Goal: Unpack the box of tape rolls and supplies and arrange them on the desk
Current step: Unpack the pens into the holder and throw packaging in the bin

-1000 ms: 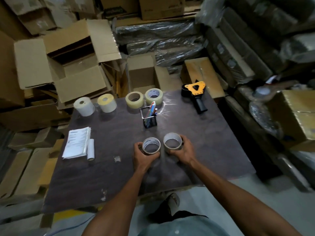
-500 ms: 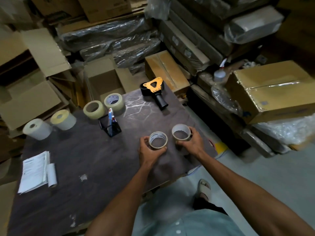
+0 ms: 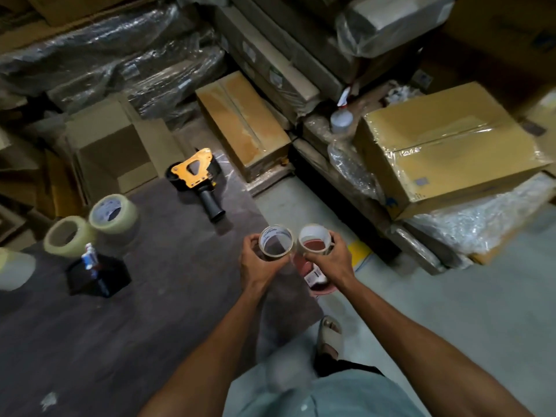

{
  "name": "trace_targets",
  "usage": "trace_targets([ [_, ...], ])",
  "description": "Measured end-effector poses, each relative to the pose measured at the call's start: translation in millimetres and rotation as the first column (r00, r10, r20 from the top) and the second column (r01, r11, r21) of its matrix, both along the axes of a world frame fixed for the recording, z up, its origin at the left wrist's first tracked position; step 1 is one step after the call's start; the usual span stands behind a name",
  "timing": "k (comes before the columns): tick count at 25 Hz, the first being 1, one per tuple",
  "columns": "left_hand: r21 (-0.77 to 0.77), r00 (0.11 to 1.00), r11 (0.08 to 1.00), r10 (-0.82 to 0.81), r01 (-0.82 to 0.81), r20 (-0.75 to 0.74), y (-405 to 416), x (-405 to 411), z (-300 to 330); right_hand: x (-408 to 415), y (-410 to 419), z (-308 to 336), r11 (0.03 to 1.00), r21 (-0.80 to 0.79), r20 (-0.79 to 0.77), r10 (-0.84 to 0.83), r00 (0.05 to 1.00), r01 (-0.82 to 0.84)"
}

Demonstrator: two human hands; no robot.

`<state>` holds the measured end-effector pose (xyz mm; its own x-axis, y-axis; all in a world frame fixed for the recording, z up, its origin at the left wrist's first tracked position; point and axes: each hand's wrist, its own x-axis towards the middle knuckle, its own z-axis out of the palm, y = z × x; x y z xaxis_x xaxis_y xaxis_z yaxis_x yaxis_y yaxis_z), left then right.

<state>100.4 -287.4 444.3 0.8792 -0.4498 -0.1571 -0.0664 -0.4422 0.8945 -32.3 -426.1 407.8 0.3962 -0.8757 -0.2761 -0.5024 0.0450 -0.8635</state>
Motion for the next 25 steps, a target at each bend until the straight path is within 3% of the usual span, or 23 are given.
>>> trace_targets([
  [7,0.206,0.989,0.969,-0.149,0.140,0.026,-88,-3,-16,-23,-62,-46,0.992,0.109,-0.066,-0.051,0.997,0.058],
  [12,0.459,0.951,0.834,-0.293,0.307,-0.103,-144,3,-44,-20,-86,-86,0.983,0.173,-0.159,-0.040,0.987,0.067],
  [19,0.648,0.963,0.723,-0.092,0.238,-0.252,-189,4,-136,-23,-105,-154,0.964,0.232,-0.227,-0.074,0.971,0.128],
  [25,0.686,0.923,0.689,0.064,0.235,-0.380,-209,0,-218,-18,-121,-234,0.927,0.330,-0.290,-0.080,0.954,0.178],
])
